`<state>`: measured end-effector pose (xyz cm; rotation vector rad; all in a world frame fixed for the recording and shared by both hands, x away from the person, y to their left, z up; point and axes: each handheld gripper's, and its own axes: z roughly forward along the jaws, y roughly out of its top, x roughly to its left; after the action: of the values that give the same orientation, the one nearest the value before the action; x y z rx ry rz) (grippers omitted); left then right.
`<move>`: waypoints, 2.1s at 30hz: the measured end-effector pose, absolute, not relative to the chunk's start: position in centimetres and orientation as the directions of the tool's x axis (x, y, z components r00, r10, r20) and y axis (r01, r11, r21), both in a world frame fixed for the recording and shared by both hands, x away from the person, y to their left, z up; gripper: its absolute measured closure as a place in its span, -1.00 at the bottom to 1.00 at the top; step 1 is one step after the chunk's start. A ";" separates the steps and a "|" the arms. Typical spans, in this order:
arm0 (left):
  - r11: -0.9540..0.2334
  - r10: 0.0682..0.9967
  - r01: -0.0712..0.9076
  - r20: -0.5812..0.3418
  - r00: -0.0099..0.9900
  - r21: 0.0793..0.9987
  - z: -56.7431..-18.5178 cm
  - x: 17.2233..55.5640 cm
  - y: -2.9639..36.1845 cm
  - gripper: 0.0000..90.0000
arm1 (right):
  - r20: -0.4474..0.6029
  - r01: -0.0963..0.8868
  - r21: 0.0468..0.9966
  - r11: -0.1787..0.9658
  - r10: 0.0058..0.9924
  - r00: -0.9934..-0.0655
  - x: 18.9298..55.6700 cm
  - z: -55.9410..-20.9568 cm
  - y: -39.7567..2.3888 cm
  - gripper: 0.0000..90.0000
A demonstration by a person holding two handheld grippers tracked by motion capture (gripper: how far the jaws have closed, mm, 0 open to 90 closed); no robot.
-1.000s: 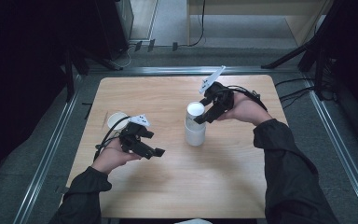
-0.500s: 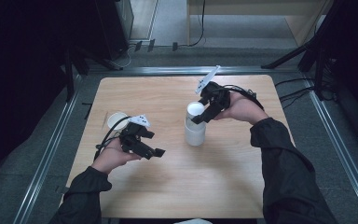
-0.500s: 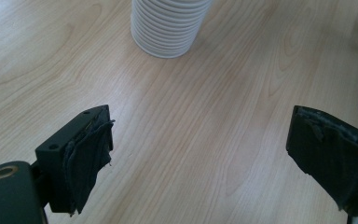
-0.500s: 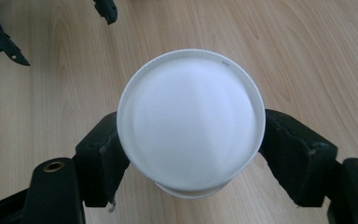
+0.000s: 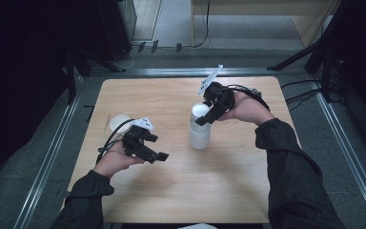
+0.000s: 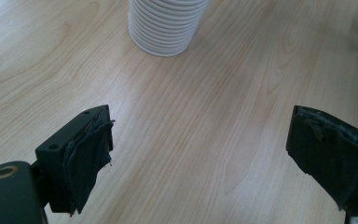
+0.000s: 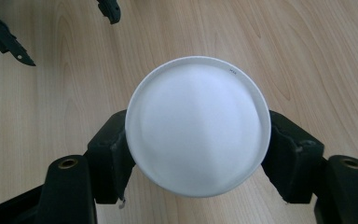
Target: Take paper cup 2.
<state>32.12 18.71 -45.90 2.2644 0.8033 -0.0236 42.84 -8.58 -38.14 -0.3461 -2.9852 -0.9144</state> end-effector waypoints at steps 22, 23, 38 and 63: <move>-0.526 0.531 0.556 -0.262 0.806 0.644 -45.6 32.1 19.0 -0.84 | 0.067 0.228 0.538 0.812 0.229 -0.971 42.3 -34.8 -8.5 -0.26; -0.524 0.532 0.556 -0.262 0.805 0.645 -45.6 32.1 19.0 -0.84 | 0.054 0.215 0.540 0.814 0.221 -0.974 42.3 -34.7 -8.5 -0.26; -0.517 0.529 0.548 -0.258 0.809 0.658 -45.5 32.0 19.1 -0.84 | 0.000 0.171 0.559 0.811 0.206 -0.978 41.0 -30.9 -8.7 -0.26; -0.508 0.503 0.532 -0.269 0.822 0.677 -44.9 31.9 19.0 -0.84 | 0.073 0.134 0.624 0.770 0.113 -0.991 34.9 -31.9 -11.1 -0.25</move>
<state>31.92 18.96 -44.92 2.1997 0.7554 -0.0472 34.86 -11.09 -31.87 -0.2049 -2.9257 -1.0356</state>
